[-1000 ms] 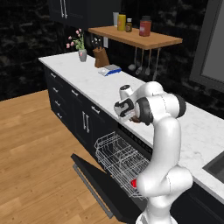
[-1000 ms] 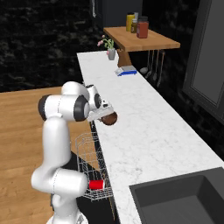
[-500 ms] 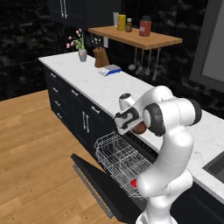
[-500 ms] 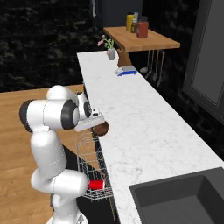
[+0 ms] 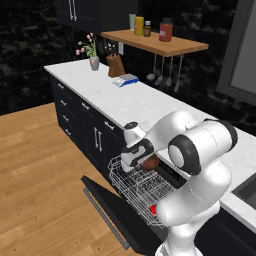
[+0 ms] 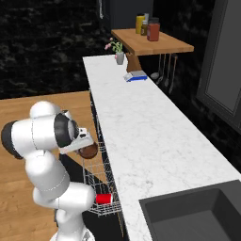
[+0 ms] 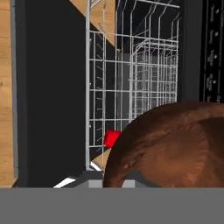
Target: Pick up the cup and bowl from the counter, place them in the dishwasher, and close the dishwasher door.
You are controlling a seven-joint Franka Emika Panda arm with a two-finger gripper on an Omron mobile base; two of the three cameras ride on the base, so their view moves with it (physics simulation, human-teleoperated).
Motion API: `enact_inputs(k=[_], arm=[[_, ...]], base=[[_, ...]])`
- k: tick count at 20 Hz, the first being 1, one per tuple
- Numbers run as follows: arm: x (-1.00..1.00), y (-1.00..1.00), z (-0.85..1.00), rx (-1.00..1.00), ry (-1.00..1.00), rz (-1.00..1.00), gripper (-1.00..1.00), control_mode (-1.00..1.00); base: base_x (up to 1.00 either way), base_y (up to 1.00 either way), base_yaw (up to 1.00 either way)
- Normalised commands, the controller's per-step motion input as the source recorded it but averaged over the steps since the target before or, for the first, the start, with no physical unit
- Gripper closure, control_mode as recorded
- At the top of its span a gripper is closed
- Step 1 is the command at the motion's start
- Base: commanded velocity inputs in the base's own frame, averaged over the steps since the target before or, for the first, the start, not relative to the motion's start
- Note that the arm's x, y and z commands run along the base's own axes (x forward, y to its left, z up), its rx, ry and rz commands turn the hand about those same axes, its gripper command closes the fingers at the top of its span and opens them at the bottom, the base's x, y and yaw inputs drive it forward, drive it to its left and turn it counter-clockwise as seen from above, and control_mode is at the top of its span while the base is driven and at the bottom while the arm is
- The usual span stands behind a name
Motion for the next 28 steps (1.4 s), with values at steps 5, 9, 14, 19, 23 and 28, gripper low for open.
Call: enact_inputs(k=[5, 9, 14, 19, 23, 28], arm=[[0.33, 0.54, -0.67, 0.0, 0.13, 0.0, 1.0, -1.0], [0.66, 0.4, -0.74, 0.0, 0.12, 0.0, 1.0, -1.0], [0.77, 0.05, -0.62, 0.0, 0.06, -0.02, 1.0, -1.0], [0.76, 0.0, -0.55, -0.02, 0.03, -0.08, 1.0, -1.0], [0.45, 0.0, -0.67, -0.06, 0.02, -0.08, 1.0, -1.0], [0.16, -0.13, -0.67, -0.07, 0.0, -0.06, 1.0, -1.0]], base=[[0.0, 0.0, 0.0], [0.0, 0.0, 0.0], [0.0, 0.0, 0.0], [0.0, 0.0, 0.0], [0.0, 0.0, 0.0], [0.0, 0.0, 0.0]])
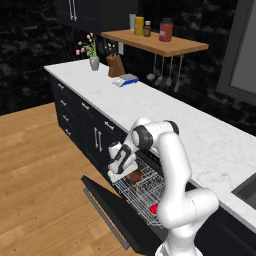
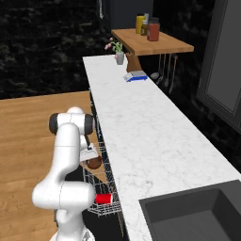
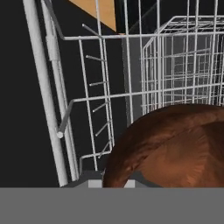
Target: Pick up the cup and bowl from the counter, place them in the dishwasher, and close the dishwasher door.
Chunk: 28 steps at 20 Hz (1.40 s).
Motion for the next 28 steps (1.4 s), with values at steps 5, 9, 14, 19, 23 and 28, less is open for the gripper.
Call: enact_inputs(k=[5, 9, 14, 19, 23, 28], arm=[[0.0, -0.36, -0.51, -0.03, 0.0, -0.04, 1.0, -1.0], [0.0, -0.41, -0.48, 0.0, 0.0, -0.02, 1.0, -1.0], [-0.08, -0.12, -0.58, 0.0, 0.02, 0.0, -1.0, -1.0], [-0.57, 0.01, -0.37, 0.0, 0.02, 0.0, -1.0, -1.0], [-0.74, 0.01, 0.21, 0.0, -0.08, 0.0, -1.0, -1.0], [-0.75, 0.12, 0.93, 0.0, -0.2, 0.0, -1.0, -1.0]], base=[[0.0, 0.0, 0.0], [0.0, 0.0, 0.0], [0.0, 0.0, 0.0], [0.0, 0.0, 0.0], [0.0, 0.0, 0.0], [0.0, 0.0, 0.0]])
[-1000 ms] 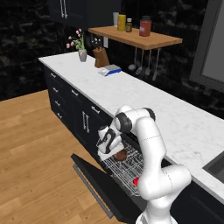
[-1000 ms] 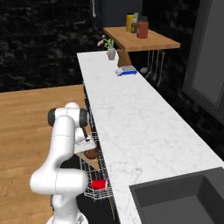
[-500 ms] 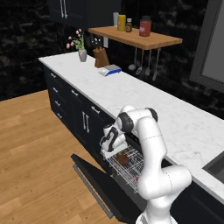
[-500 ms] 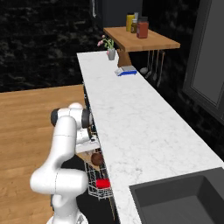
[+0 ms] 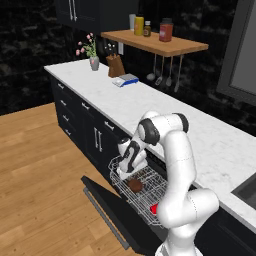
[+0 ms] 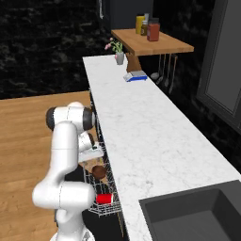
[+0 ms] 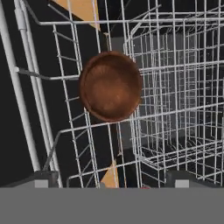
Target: Pick up the cup and bowl from the counter, place them in the dishwasher, and close the dishwasher door.
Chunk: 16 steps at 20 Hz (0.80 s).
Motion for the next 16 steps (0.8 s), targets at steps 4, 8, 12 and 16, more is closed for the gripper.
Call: enact_inputs(k=[4, 8, 12, 16], arm=[[-0.58, 0.37, 1.0, 0.01, -0.13, 0.0, -1.0, -1.0], [-0.52, 0.59, 1.0, 0.0, -0.02, 0.0, -1.0, -1.0], [-0.48, 0.79, 1.0, 0.0, 0.0, 0.0, -1.0, -1.0], [-0.42, 0.87, 0.79, -0.04, 0.0, 0.0, -1.0, -1.0]], base=[[0.0, 0.0, 0.0], [0.0, 0.0, 0.0], [0.0, 0.0, 0.0], [0.0, 0.0, 0.0]])
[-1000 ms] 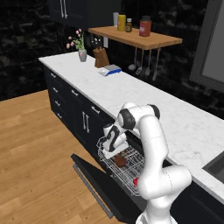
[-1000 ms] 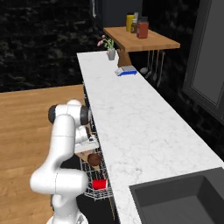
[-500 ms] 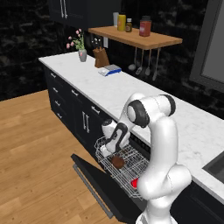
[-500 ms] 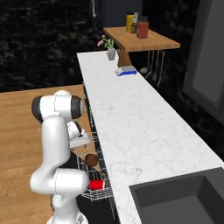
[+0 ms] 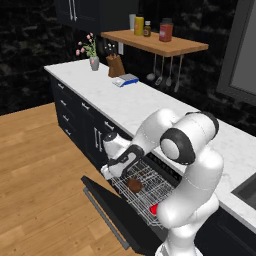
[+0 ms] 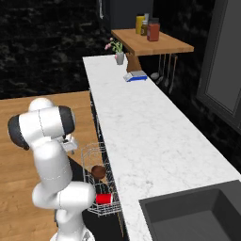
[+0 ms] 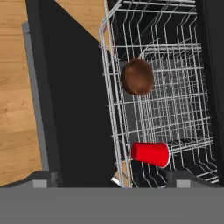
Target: Pick up the cup and bowl from the counter, place them in the dishwasher, and close the dishwasher door.
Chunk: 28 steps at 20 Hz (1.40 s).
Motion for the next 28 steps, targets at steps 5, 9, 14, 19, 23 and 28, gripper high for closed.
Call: enact_inputs(k=[5, 9, 14, 19, 23, 28], arm=[[-0.46, 0.98, 0.3, -0.06, 0.0, 0.0, -1.0, -1.0], [-0.66, 0.85, 0.0, -0.16, 0.0, 0.0, -1.0, -1.0], [-0.7, 0.77, -0.02, -0.24, -0.06, 0.0, -1.0, -1.0], [-0.28, 0.55, -0.26, -0.33, -0.13, 0.0, -1.0, -1.0], [0.0, 0.27, -0.49, -0.33, -0.13, 0.0, -1.0, -1.0], [0.0, 0.16, -0.61, -0.26, -0.08, 0.0, -1.0, -1.0]], base=[[0.0, 0.0, 0.0], [0.0, 0.0, 0.0], [0.0, 0.0, 0.0], [0.0, 0.0, 0.0], [0.0, 0.0, 0.0], [0.0, 0.0, 0.0]])
